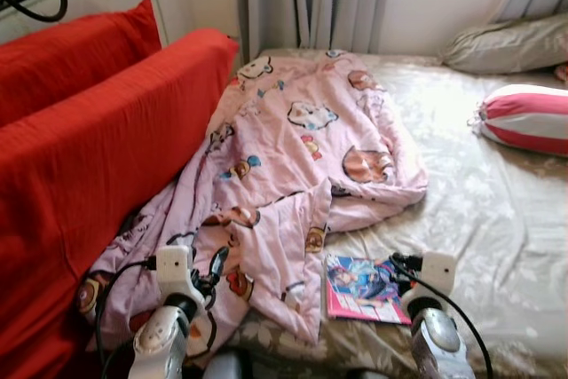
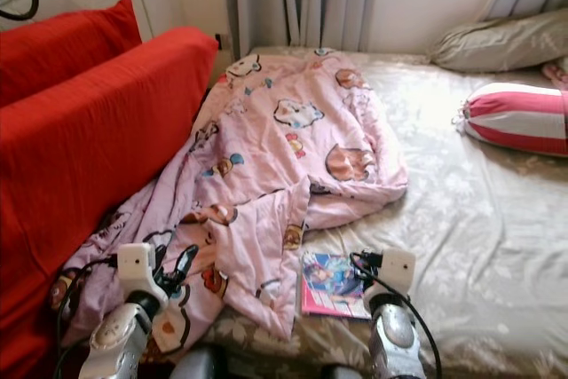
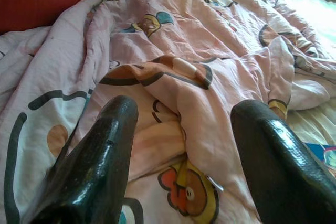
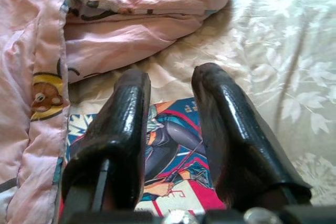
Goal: Clean up the room
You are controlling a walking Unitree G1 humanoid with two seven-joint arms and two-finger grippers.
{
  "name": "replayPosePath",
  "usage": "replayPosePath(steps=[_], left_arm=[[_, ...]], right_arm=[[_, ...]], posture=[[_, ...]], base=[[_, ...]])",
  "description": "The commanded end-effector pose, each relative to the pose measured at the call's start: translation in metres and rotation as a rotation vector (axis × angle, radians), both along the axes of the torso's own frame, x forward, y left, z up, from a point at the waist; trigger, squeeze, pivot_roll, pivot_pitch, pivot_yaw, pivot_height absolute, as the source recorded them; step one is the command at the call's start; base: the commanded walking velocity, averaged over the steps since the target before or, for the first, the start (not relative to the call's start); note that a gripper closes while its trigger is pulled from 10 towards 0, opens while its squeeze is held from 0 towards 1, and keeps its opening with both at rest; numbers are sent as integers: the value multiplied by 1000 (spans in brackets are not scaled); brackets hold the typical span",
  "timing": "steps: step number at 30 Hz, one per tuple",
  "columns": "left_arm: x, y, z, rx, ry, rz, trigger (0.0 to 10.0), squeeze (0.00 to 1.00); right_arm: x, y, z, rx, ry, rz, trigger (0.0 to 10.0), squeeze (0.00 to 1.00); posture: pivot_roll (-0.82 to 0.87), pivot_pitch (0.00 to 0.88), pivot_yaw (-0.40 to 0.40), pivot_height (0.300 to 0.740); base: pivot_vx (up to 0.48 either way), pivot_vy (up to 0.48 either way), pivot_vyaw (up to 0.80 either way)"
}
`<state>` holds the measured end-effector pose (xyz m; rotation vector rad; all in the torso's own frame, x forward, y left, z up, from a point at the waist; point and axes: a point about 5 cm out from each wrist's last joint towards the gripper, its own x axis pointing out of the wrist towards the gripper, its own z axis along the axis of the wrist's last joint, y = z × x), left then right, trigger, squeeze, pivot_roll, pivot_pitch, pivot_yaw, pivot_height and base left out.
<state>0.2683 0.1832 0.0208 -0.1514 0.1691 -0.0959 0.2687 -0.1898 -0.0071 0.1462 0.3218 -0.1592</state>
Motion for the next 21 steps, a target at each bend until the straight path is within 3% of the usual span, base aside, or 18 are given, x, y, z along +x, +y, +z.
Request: replayPosePath(steps=[1, 4, 21], left_arm=[[1, 1, 2, -7, -6, 6, 10000, 0], [1, 0, 2, -7, -6, 0, 10000, 0], [-1, 3, 2, -2, 7, -20, 10000, 0]], right_arm=[[2, -2, 4, -2, -22, -11, 10000, 0], [2, -1, 4, -23, -15, -13, 10000, 0], [5, 2, 4, -35, -2, -32, 10000, 0]], posture=[[52, 18, -11, 640], [50, 25, -2, 620], [65, 25, 11, 620]], base=[[0, 0, 0], [0, 0, 0], [0, 0, 0]])
